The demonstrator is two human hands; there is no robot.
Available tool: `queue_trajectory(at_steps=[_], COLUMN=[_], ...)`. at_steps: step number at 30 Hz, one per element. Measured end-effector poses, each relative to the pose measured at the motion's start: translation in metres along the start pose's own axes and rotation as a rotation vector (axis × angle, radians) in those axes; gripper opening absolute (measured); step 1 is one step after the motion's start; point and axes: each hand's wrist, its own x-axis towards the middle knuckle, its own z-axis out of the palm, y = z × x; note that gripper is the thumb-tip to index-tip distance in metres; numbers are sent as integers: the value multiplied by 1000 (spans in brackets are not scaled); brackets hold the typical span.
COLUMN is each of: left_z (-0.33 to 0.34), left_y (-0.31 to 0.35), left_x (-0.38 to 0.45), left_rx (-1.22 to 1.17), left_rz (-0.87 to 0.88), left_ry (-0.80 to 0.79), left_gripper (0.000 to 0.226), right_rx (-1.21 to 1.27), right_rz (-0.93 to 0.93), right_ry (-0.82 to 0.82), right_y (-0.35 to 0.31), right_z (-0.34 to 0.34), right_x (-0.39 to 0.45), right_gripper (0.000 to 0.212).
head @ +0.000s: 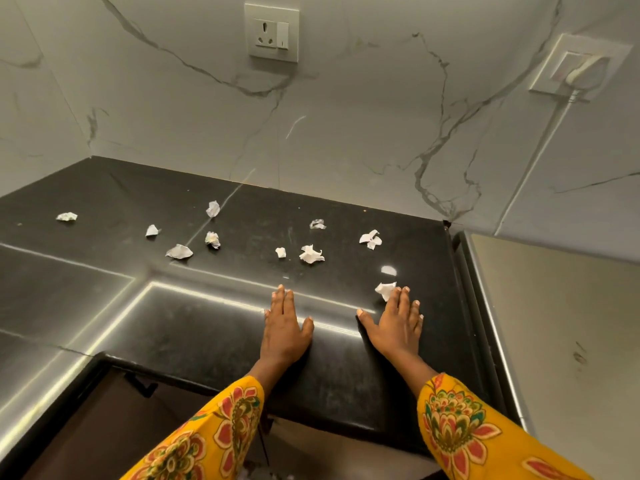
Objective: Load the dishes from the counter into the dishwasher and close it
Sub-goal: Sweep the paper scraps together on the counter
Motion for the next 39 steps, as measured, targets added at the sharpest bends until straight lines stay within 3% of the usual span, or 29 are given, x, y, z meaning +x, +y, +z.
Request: queue_trajectory(at_steps=[6,12,20,25,32,37,39], left_z=[-7,-7,-5,-3,1,1,2], left_y=[-6,-9,-5,-2,-1,-1,-2], left_x=[43,91,137,157,168,167,166], left_rx=[17,-3,35,37,83,53,15], left_rz=[-33,-75,-94,-88,-41,-38,-36], left_ry=[20,59,52,63,96,118,149], left_gripper=[75,100,112,110,96,95,84], right_rx=[10,-3,36,78,105,118,122], right_rz=[-28,-31,-59,-103,-315,-429,-482], right_ry=[-10,-17,-69,-106,-178,-209,-222], right_y=[-19,-29,-33,-51,-100,-134,-141], right_z=[3,6,1,5,26,42,46], right_x=[46,99,172,207,237,232,225], right_gripper=[93,91,81,76,58,49,47])
